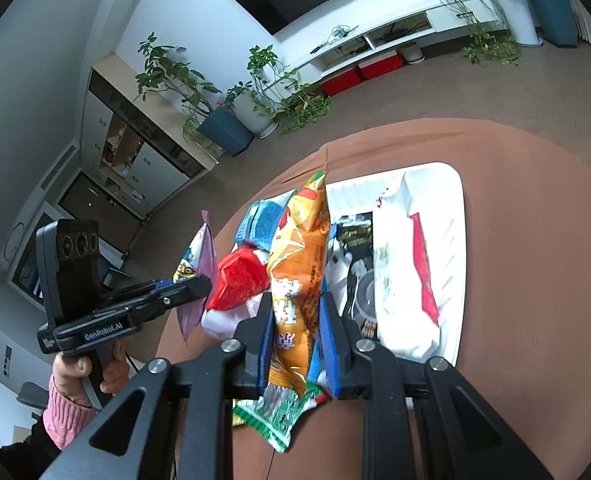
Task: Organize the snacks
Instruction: 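Carry the orange bar and pink candy into the white tray and release both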
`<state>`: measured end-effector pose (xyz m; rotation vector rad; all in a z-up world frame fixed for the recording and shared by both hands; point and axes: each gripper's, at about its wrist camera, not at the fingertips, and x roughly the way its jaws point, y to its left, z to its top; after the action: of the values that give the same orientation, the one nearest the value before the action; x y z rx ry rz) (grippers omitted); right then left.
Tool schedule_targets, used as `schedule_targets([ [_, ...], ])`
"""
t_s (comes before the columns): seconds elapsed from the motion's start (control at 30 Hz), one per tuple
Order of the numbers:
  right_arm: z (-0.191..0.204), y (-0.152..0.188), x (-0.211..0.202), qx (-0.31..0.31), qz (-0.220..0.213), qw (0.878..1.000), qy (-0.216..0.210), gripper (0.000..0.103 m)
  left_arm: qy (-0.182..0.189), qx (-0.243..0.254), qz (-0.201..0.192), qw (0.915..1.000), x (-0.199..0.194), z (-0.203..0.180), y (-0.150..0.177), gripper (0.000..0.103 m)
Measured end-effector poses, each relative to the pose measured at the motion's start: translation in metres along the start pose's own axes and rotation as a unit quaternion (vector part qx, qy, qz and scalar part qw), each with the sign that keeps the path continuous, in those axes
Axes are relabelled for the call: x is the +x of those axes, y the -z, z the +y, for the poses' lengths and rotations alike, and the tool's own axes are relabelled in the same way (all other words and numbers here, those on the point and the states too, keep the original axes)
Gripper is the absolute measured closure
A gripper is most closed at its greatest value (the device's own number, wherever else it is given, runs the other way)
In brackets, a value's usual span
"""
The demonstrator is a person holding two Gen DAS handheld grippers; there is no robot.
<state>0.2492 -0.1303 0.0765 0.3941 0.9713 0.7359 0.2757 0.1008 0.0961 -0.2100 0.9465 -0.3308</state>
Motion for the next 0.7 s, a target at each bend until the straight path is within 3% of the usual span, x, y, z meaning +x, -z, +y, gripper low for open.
schedule_targets([
  [0.53, -0.012, -0.016, 0.032, -0.016, 0.009, 0.999, 0.047, 0.076, -0.047, 0.010, 0.005, 0.9988, 0.026, -0.019, -0.009, 0.084],
  [0.7, -0.010, -0.011, 0.027, -0.020, 0.004, 0.999, 0.048, 0.068, -0.054, 0.021, -0.002, 0.9983, 0.021, -0.031, -0.005, 0.084],
])
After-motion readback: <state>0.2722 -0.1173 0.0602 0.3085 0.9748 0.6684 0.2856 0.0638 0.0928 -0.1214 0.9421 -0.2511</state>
